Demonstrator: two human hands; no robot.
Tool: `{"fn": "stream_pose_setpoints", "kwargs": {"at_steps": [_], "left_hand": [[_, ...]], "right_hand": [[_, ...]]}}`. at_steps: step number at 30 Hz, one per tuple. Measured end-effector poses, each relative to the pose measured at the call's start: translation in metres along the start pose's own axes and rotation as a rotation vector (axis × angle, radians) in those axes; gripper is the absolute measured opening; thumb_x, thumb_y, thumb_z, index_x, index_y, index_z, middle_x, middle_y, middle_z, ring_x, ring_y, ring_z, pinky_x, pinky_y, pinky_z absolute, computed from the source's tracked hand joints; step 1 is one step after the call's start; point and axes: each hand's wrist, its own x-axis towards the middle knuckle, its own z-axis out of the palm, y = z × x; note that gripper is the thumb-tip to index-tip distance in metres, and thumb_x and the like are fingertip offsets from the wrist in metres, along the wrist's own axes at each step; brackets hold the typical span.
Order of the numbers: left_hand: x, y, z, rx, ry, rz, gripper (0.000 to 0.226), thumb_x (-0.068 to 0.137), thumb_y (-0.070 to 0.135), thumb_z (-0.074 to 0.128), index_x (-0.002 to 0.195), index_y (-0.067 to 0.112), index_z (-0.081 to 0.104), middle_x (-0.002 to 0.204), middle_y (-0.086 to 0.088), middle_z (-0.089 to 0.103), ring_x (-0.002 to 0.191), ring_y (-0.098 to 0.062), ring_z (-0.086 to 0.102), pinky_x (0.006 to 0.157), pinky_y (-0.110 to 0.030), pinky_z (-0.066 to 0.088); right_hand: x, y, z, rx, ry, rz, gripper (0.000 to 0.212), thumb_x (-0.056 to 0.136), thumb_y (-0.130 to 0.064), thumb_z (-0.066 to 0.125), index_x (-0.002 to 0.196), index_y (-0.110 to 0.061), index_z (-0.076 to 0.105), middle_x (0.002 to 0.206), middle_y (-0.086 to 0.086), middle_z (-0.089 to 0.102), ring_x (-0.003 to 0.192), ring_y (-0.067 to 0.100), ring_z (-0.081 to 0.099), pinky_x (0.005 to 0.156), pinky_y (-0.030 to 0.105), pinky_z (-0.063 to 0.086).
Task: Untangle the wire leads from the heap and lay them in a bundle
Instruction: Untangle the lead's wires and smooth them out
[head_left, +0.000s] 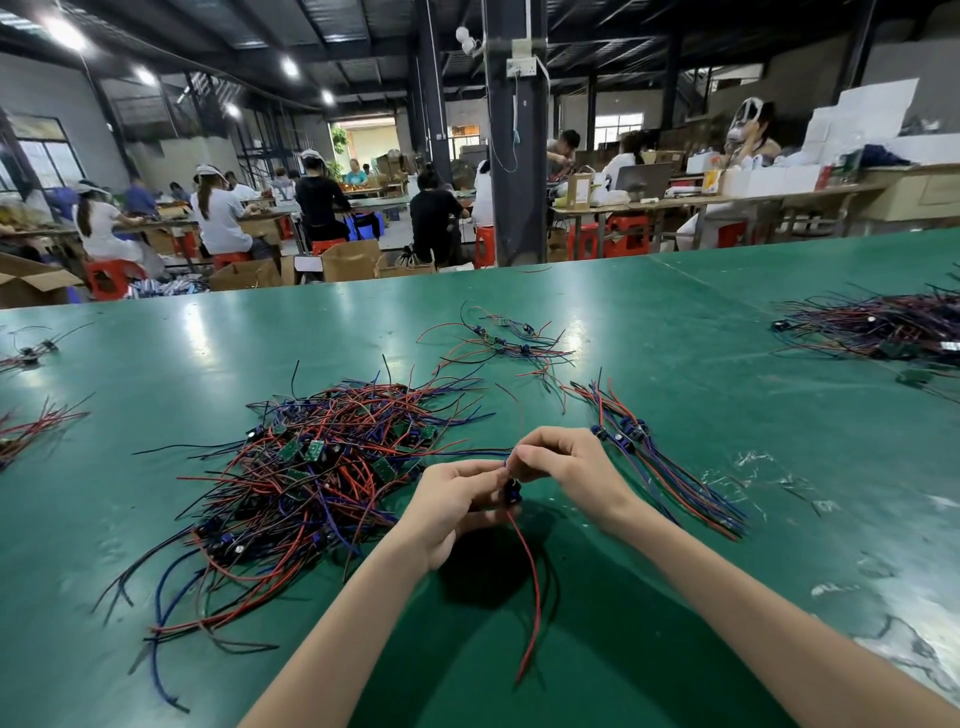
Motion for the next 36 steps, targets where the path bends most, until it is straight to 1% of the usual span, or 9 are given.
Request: {"fn": "stream_pose_setpoints", "kwargs": {"at_steps": [2, 7, 10, 16, 19, 23, 27, 30, 36], "left_hand": [[0.000, 0.000, 0.000, 0.028, 0.005, 0.004, 0.010, 0.085, 0.008, 0.066, 0.090, 0.005, 0.074, 0.080, -0.011, 0.069, 0.062, -0.012, 0.063, 0.067, -0.037, 0.060], [-0.003, 0.001, 0.000, 0.082, 0.001, 0.014, 0.013, 0.083, 0.012, 0.069, 0.092, 0.004, 0.073, 0.070, -0.004, 0.069, 0.057, -0.009, 0.063, 0.056, -0.026, 0.055], [-0.004, 0.003, 0.000, 0.081, -0.013, 0.010, 0.011, 0.083, 0.005, 0.068, 0.093, 0.002, 0.072, 0.075, -0.006, 0.070, 0.059, -0.011, 0.065, 0.054, -0.024, 0.054], [-0.004, 0.005, 0.002, 0.063, -0.012, 0.024, 0.005, 0.084, 0.000, 0.065, 0.083, 0.005, 0.066, 0.070, -0.004, 0.068, 0.062, -0.013, 0.065, 0.056, -0.025, 0.055], [-0.004, 0.005, 0.002, 0.039, 0.007, 0.066, 0.007, 0.084, 0.000, 0.065, 0.082, 0.007, 0.066, 0.070, -0.003, 0.069, 0.062, -0.010, 0.065, 0.059, -0.022, 0.054], [-0.001, 0.004, 0.000, 0.088, 0.065, 0.114, 0.013, 0.082, -0.005, 0.065, 0.085, 0.008, 0.066, 0.076, -0.004, 0.065, 0.068, -0.010, 0.055, 0.060, -0.018, 0.041], [0.001, 0.004, -0.001, 0.003, 0.049, 0.109, 0.016, 0.084, -0.005, 0.062, 0.097, 0.004, 0.066, 0.086, -0.010, 0.065, 0.074, -0.012, 0.055, 0.059, -0.014, 0.045], [0.002, 0.003, -0.002, -0.033, 0.051, 0.113, 0.016, 0.086, 0.001, 0.063, 0.102, 0.002, 0.066, 0.086, -0.007, 0.069, 0.072, -0.010, 0.060, 0.062, -0.015, 0.050], [0.003, 0.003, -0.002, -0.112, 0.094, 0.135, 0.004, 0.086, -0.001, 0.062, 0.086, 0.002, 0.064, 0.071, -0.005, 0.062, 0.056, -0.007, 0.059, 0.054, -0.016, 0.051]], "right_hand": [[0.000, 0.000, 0.000, 0.001, 0.001, -0.010, 0.017, 0.088, 0.002, 0.055, 0.077, 0.003, 0.069, 0.077, 0.017, 0.070, 0.071, 0.016, 0.061, 0.075, 0.030, 0.051], [-0.001, 0.001, 0.001, 0.032, -0.001, -0.025, 0.018, 0.089, 0.004, 0.053, 0.081, 0.000, 0.068, 0.079, 0.019, 0.070, 0.071, 0.020, 0.063, 0.075, 0.033, 0.053], [-0.001, 0.000, 0.001, 0.085, 0.001, -0.019, 0.020, 0.088, 0.007, 0.052, 0.080, -0.003, 0.067, 0.073, 0.013, 0.070, 0.068, 0.020, 0.064, 0.070, 0.030, 0.055], [0.002, -0.002, 0.002, 0.118, 0.097, 0.059, 0.014, 0.085, 0.005, 0.057, 0.077, -0.007, 0.058, 0.065, 0.002, 0.056, 0.056, 0.014, 0.055, 0.057, 0.027, 0.050], [0.003, -0.003, 0.005, 0.193, 0.024, 0.192, 0.013, 0.085, 0.000, 0.062, 0.082, -0.009, 0.053, 0.069, 0.002, 0.055, 0.054, 0.010, 0.053, 0.053, 0.027, 0.050], [0.002, -0.003, 0.011, 0.277, -0.075, 0.350, 0.015, 0.085, -0.002, 0.065, 0.083, -0.009, 0.052, 0.069, 0.003, 0.055, 0.057, 0.011, 0.051, 0.050, 0.027, 0.051], [0.001, -0.006, 0.010, 0.307, -0.113, 0.346, 0.012, 0.085, -0.002, 0.064, 0.082, -0.008, 0.055, 0.067, 0.003, 0.054, 0.053, 0.009, 0.051, 0.051, 0.023, 0.051], [0.000, -0.007, 0.010, 0.295, -0.146, 0.358, 0.011, 0.085, -0.001, 0.064, 0.081, -0.008, 0.056, 0.067, 0.003, 0.055, 0.051, 0.007, 0.052, 0.051, 0.022, 0.052], [0.000, -0.007, 0.009, 0.263, -0.191, 0.407, 0.007, 0.084, 0.000, 0.064, 0.083, -0.007, 0.063, 0.061, 0.001, 0.054, 0.047, 0.005, 0.048, 0.051, 0.024, 0.055]]}}
